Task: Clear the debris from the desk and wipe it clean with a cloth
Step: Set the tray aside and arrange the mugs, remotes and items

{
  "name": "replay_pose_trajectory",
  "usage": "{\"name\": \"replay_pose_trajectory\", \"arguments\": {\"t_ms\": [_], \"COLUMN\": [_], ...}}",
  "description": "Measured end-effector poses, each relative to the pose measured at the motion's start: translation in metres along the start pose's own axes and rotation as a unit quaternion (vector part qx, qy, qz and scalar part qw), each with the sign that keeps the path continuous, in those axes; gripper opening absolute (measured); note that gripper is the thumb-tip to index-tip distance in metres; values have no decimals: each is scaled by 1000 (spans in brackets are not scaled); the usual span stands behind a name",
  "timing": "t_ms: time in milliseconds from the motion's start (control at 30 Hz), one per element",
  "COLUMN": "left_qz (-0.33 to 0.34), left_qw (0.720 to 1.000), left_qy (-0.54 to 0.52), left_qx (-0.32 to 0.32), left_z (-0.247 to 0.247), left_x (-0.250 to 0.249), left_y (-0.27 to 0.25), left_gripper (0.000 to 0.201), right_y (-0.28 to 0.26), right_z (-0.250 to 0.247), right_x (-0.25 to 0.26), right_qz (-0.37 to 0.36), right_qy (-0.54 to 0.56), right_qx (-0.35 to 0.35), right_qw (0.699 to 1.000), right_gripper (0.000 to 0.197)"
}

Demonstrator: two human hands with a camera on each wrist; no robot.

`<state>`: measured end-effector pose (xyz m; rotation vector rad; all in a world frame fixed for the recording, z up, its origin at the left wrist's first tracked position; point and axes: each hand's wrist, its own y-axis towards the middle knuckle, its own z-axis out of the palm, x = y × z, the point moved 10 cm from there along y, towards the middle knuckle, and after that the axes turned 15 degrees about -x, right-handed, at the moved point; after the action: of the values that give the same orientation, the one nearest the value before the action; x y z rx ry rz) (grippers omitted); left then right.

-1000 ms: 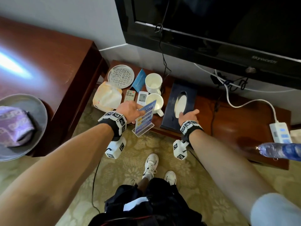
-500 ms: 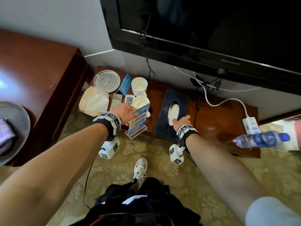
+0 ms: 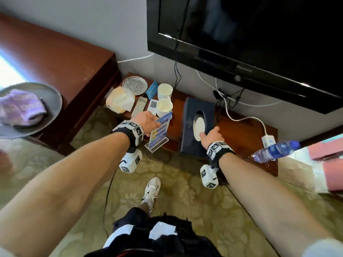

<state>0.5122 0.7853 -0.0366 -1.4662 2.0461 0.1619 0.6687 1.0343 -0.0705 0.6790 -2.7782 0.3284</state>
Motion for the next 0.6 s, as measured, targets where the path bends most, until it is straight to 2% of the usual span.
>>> {"name": "replay_pose_trajectory", "arguments": {"t_ms": [133,300,600], "left_qz": [-20,-47,-101], "left_qw": [998,992,971], "left_qy": [-24,-11,-38], "left_qx": [-50,-115,-215], "left_z": [-38,-103,-223], "left_x": [22,77,246], "left_y": [-36,-75,-140], "left_gripper": [26,28,27], "right_y": [-34,-87,-239], "right_z": [-24,-22,42], "right_x": [31,100,280], "right_qz": [-65,-159,-312], "right_qy": [5,-10,-24], "right_qx": [-7,0,56], "right_qw": [998,987,948], "right_gripper": [61,64,71]}}
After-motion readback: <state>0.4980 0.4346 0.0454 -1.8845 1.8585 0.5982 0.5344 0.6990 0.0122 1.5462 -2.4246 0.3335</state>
